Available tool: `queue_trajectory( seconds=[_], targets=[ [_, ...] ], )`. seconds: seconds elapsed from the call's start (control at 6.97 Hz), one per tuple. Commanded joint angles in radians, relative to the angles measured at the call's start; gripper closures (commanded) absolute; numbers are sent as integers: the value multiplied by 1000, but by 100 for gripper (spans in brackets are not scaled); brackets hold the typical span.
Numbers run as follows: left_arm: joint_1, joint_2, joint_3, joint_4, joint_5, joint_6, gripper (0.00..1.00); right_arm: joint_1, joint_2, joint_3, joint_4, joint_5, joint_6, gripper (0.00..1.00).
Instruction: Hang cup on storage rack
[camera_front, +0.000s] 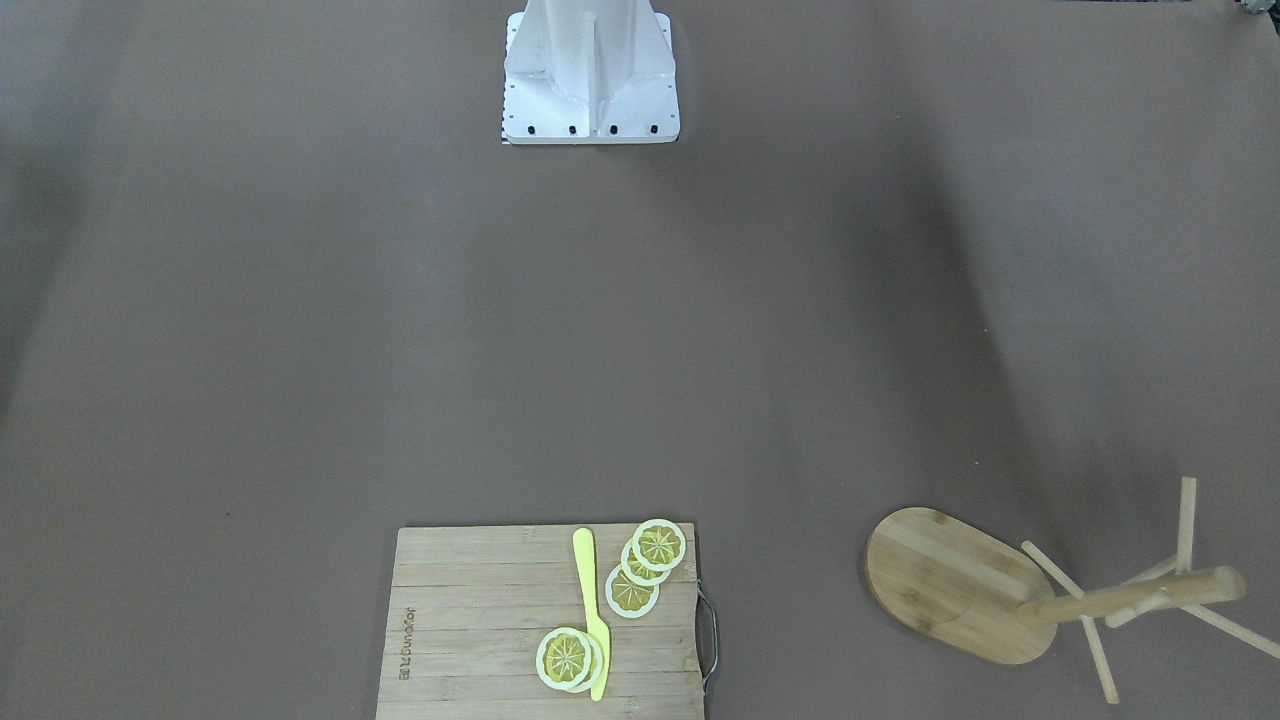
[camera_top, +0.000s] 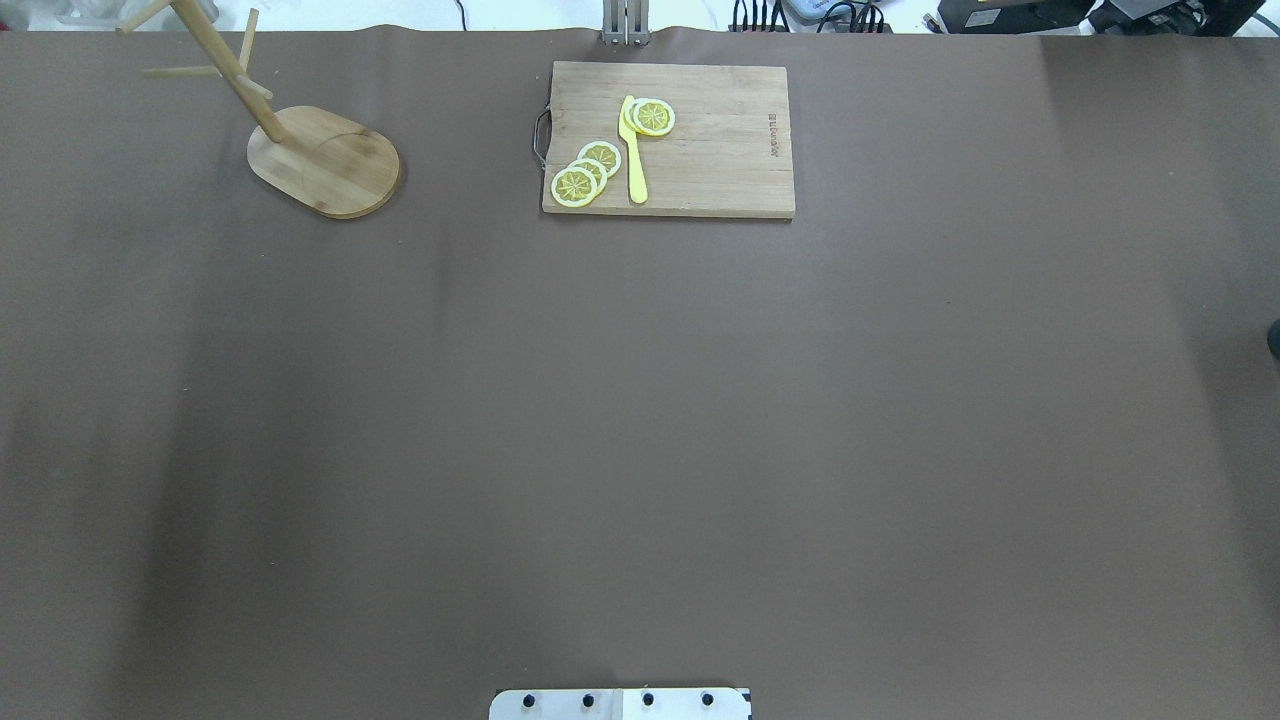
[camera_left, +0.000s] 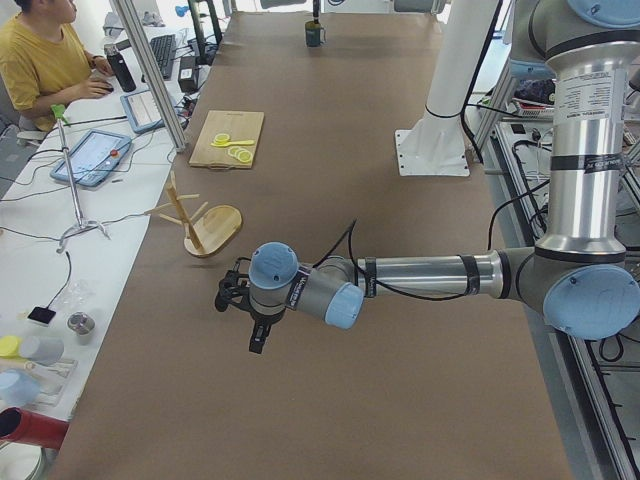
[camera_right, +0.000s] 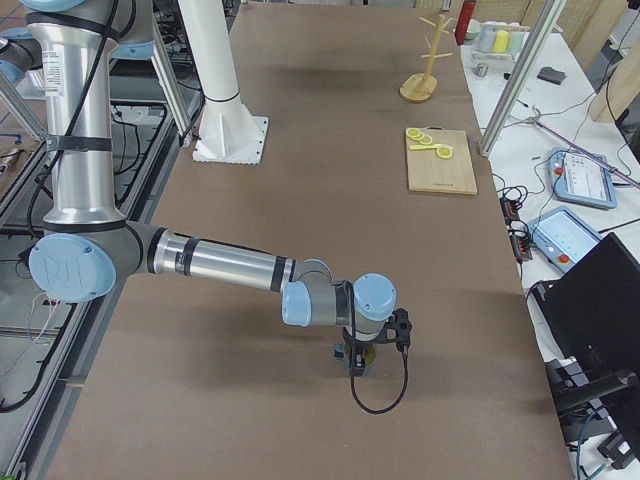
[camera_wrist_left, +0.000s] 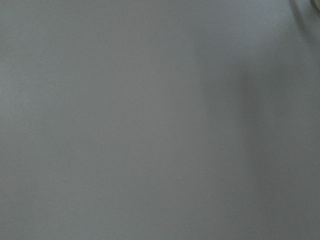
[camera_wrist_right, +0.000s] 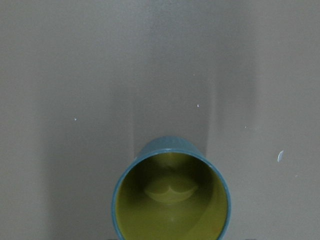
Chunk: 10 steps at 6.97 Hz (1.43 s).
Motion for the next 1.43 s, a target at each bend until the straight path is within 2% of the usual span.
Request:
queue_trajectory(
  seconds=[0.0, 0.86, 1.0, 1.29],
  targets=[
    [-1, 0, -1, 0, -1, -2, 2, 0, 31, -52, 6, -5, 14, 17],
    [-1, -2, -9, -2, -1, -39, 2, 0, 65, -143, 41, -29, 16, 27],
    [-1, -2, -9, -2, 1, -39, 2, 0, 62, -143, 54, -26, 16, 32],
    [-1, -2, -11, -2, -1, -39, 2, -2, 64, -183, 109, -25, 16, 48]
  ],
)
